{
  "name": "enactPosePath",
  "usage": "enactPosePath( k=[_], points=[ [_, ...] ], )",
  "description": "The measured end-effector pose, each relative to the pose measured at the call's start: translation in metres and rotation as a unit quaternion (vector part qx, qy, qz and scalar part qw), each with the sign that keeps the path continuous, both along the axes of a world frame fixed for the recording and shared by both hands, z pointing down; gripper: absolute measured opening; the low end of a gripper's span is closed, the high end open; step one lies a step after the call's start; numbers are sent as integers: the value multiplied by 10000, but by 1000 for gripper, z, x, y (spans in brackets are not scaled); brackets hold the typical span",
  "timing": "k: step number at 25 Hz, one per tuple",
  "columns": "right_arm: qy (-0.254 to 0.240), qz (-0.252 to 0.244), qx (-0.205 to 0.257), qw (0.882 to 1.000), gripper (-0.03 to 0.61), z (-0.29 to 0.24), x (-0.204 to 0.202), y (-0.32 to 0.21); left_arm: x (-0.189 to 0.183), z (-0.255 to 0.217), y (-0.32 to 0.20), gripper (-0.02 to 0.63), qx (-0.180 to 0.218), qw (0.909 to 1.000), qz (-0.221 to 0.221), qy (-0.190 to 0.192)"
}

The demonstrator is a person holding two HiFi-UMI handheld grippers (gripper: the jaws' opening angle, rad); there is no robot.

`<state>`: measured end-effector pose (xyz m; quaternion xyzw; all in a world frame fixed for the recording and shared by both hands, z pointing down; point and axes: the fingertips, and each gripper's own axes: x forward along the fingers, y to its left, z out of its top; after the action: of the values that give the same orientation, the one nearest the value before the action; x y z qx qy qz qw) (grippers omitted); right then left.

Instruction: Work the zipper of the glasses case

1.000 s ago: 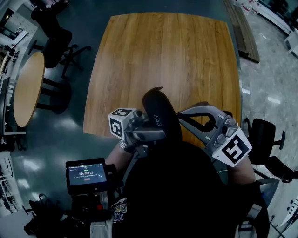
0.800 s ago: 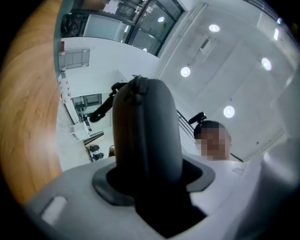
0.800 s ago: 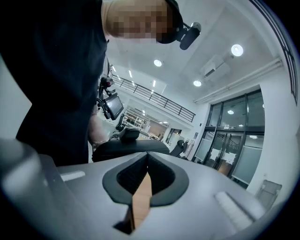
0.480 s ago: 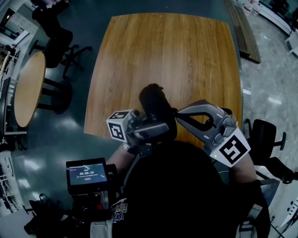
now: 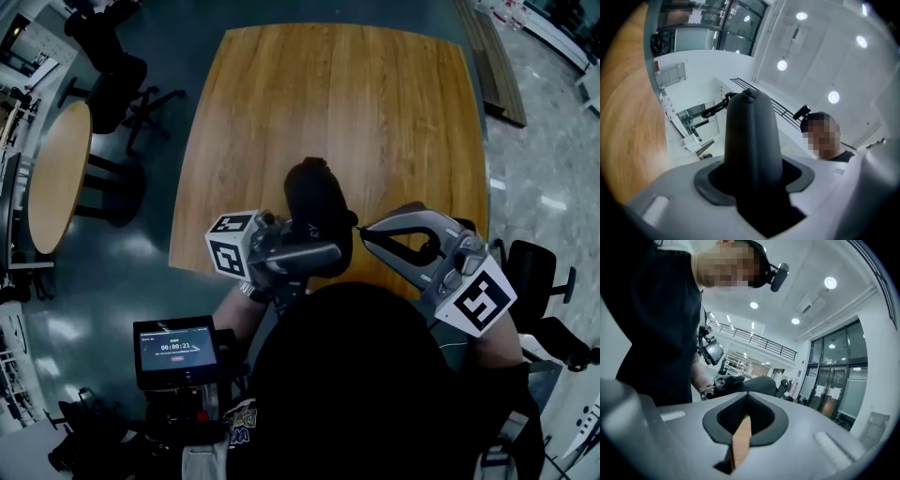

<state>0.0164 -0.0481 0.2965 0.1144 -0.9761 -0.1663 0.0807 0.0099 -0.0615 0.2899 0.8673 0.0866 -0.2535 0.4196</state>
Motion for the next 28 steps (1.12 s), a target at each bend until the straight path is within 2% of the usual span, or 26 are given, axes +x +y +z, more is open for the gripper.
enactPosePath(
  k=[4, 8, 13, 14, 15, 17, 18, 22, 26, 28],
  points=[
    [392, 99, 362, 9985, 3, 5, -2, -2, -3, 2, -10, 252, -111, 9987, -488, -49],
    [117, -114, -116, 9998, 2, 2, 5, 6, -3, -5, -8, 252, -43, 9990, -439, 54],
    [-70, -306, -317, 9990, 2, -9, 10, 13, -3, -22, -8, 252, -76, 9988, -302, 388],
    [-50, -326, -281, 9991, 4, -10, 7, 15, -5, -23, -12, 253, -187, 9979, -342, 508],
    [137, -338, -145, 9992, 6, -5, 4, 18, -8, -22, -21, 253, -430, 9957, -459, 676],
    [701, -324, 302, 9966, 3, 14, -7, 24, -22, -17, -47, 253, -1112, 9840, -826, 1119],
    [802, -293, 406, 9955, 5, 21, -13, 26, -27, -17, -56, 253, -1307, 9786, -965, 1265],
    [170, -172, -83, 9997, 9, 24, -25, 23, -29, -19, -76, 256, -1643, 9663, -1441, 1363],
    [-42, 132, -439, 9989, 5, 38, -32, 13, -30, -5, -88, 256, -1997, 9449, -2283, 1232],
    [-42, 206, -608, 9979, 3, 46, -29, 13, -30, 6, -89, 256, -2025, 9406, -2528, 1019]
  ],
)
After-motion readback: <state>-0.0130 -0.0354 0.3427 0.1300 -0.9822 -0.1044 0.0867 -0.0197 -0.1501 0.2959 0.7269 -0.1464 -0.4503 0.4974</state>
